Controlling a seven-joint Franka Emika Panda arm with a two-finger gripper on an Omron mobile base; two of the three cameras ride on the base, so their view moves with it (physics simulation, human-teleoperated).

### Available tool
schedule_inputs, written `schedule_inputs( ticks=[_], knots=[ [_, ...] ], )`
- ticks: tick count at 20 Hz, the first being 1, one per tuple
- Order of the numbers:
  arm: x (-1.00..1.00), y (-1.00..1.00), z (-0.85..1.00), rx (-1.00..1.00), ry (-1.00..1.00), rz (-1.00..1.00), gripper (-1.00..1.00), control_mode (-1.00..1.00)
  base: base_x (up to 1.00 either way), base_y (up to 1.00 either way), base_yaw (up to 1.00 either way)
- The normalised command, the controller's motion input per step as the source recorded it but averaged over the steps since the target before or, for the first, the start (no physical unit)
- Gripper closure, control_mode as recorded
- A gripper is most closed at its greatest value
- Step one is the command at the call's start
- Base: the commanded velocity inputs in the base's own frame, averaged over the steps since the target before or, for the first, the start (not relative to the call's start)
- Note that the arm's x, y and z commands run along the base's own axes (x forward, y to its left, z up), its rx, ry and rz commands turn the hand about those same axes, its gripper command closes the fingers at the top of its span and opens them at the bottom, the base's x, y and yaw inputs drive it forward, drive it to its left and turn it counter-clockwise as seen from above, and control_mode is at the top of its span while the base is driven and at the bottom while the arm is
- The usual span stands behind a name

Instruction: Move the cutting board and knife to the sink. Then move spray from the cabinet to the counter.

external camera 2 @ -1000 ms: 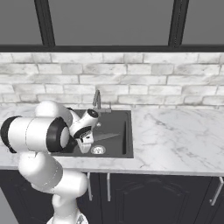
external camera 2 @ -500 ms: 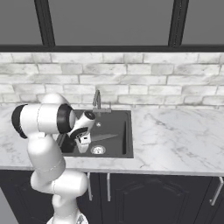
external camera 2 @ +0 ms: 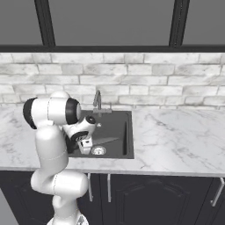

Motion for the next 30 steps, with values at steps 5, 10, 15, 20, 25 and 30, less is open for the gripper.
schedule_inputs(
  ticks=[5,10,15,20,25,30],
  knots=[
    [0.00,0.01,-0.15,-0.09,0.00,0.00,1.00,-1.00,0.00,0.00,0.00],
    [0.00,0.02,-0.38,-0.17,0.00,0.00,1.00,-1.00,0.00,0.00,0.00],
    [0.00,0.00,-0.15,-0.07,0.00,0.00,1.00,-1.00,0.00,0.00,0.00],
    [0.00,0.00,0.01,0.00,0.00,0.00,-1.00,-1.00,0.00,0.00,0.00],
    [0.00,0.01,0.87,0.00,-0.16,-0.02,-1.00,-1.00,0.00,0.00,0.00],
    [-0.05,0.00,1.00,0.00,-0.24,-0.05,-1.00,-1.00,0.00,0.00,0.00]
  ],
)
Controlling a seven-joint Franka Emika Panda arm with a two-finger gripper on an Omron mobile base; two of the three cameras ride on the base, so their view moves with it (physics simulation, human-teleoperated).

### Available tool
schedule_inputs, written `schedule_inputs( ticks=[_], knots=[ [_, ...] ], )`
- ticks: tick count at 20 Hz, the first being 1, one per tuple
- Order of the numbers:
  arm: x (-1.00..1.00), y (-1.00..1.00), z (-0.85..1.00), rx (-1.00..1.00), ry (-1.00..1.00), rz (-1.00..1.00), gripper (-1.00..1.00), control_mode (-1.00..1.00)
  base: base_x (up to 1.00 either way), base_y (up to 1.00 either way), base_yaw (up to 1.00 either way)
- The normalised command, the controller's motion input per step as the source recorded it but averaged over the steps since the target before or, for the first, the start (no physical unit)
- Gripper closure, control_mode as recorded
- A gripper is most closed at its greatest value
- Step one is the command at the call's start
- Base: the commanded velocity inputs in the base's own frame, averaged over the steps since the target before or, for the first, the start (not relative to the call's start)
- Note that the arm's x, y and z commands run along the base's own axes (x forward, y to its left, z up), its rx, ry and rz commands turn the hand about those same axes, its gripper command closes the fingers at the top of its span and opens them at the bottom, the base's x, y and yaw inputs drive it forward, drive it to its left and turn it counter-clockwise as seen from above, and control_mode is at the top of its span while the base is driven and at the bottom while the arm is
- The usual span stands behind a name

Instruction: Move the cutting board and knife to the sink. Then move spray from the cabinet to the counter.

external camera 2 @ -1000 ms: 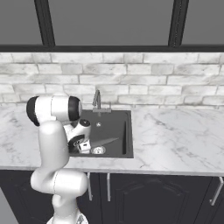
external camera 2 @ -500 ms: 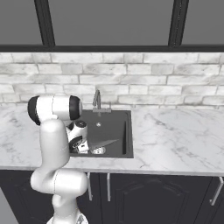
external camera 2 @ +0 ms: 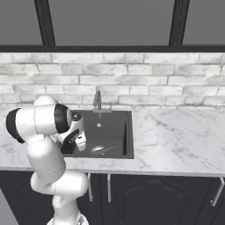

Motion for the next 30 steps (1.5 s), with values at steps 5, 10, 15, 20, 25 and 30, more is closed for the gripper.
schedule_inputs(
  ticks=[5,10,15,20,25,30],
  knots=[
    [-0.59,0.00,1.00,-0.01,-0.19,-0.05,-1.00,-1.00,0.00,0.00,0.00],
    [-0.71,0.00,1.00,-0.02,-0.09,-0.05,-1.00,-1.00,0.00,0.00,0.00],
    [-0.73,0.00,1.00,-0.03,-0.02,-0.08,-1.00,-1.00,0.00,0.00,0.00],
    [-0.88,0.00,1.00,-0.06,0.00,-0.08,-1.00,-1.00,0.00,0.00,0.00],
    [-1.00,-0.12,1.00,-0.02,0.04,-0.06,-1.00,-1.00,0.00,0.00,0.00],
    [-0.67,-0.10,1.00,-0.01,0.00,-0.02,-1.00,-1.00,0.00,0.00,0.00]
  ],
)
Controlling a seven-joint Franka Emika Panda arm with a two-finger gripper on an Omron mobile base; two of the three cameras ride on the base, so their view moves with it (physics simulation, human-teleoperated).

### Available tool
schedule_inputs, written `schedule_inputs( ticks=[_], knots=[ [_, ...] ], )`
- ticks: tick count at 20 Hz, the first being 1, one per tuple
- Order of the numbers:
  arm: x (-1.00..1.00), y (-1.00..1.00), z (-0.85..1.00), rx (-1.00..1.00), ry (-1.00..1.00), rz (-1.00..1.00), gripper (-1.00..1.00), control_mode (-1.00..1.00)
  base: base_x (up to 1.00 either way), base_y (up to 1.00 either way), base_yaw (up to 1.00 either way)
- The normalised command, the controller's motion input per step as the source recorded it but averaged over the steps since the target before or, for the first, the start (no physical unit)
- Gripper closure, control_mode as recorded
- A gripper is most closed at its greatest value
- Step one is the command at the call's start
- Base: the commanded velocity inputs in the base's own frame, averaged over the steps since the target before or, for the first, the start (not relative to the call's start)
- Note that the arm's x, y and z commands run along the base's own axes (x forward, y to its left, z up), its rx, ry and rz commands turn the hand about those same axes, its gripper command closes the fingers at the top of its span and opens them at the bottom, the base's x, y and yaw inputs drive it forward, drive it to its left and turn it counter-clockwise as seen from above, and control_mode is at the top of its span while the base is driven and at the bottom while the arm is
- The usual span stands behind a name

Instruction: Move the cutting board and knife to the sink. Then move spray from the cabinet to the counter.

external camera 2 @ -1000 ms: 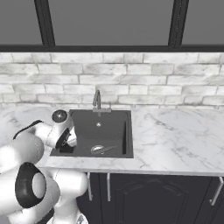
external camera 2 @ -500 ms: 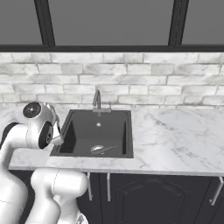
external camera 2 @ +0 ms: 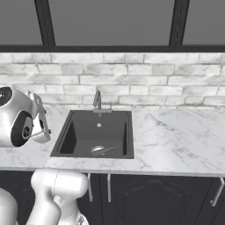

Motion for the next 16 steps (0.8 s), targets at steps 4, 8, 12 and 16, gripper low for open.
schedule_inputs(
  ticks=[4,8,12,16],
  knots=[
    [-0.03,-0.03,0.94,0.02,0.05,0.02,-1.00,-1.00,0.00,0.00,0.00],
    [-0.09,-0.15,0.02,0.00,-0.01,0.01,-1.00,-1.00,0.00,0.00,0.00],
    [0.00,0.00,0.00,0.00,0.00,0.00,-1.00,1.00,-0.45,-1.00,0.00],
    [0.00,0.00,0.00,0.00,0.00,0.00,-1.00,1.00,-0.45,-1.00,0.00]
  ],
)
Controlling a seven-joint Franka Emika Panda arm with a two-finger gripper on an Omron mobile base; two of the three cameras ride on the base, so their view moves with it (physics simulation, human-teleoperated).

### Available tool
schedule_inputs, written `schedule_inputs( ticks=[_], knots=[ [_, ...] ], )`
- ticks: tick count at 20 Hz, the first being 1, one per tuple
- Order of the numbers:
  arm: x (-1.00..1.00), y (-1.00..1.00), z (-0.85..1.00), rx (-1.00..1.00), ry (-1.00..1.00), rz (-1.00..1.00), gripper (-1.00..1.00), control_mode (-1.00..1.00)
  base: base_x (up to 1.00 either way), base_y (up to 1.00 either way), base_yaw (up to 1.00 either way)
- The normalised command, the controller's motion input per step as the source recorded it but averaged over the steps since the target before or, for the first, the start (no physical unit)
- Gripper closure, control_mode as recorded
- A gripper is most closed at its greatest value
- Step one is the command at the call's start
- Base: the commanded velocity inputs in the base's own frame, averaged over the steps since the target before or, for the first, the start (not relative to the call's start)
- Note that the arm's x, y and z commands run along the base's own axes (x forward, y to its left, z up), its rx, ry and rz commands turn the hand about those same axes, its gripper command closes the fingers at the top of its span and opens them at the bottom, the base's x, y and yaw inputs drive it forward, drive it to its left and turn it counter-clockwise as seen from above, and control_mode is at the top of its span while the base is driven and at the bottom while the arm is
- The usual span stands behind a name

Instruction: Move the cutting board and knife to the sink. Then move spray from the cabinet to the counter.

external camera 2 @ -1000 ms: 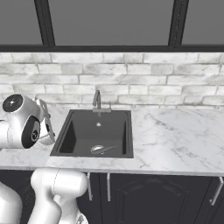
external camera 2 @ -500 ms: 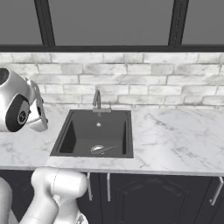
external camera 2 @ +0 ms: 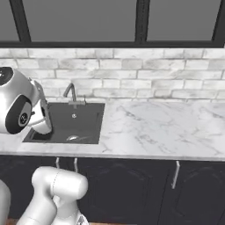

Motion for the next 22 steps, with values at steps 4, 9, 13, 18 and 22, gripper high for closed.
schedule_inputs(
  ticks=[4,9,13,18,22],
  knots=[
    [0.00,0.00,0.00,0.00,0.00,0.00,-1.00,1.00,-0.33,-1.00,0.00],
    [0.00,0.00,0.00,0.00,0.00,0.00,-1.00,1.00,0.00,-1.00,-0.62],
    [0.00,0.00,0.00,0.00,0.00,0.00,-1.00,1.00,0.08,-0.94,-0.87],
    [0.00,0.00,0.00,0.00,0.00,0.00,-1.00,1.00,0.08,-0.89,-0.89],
    [0.00,0.00,0.00,0.00,0.00,0.00,-1.00,1.00,0.11,-0.97,-0.87]
  ],
)
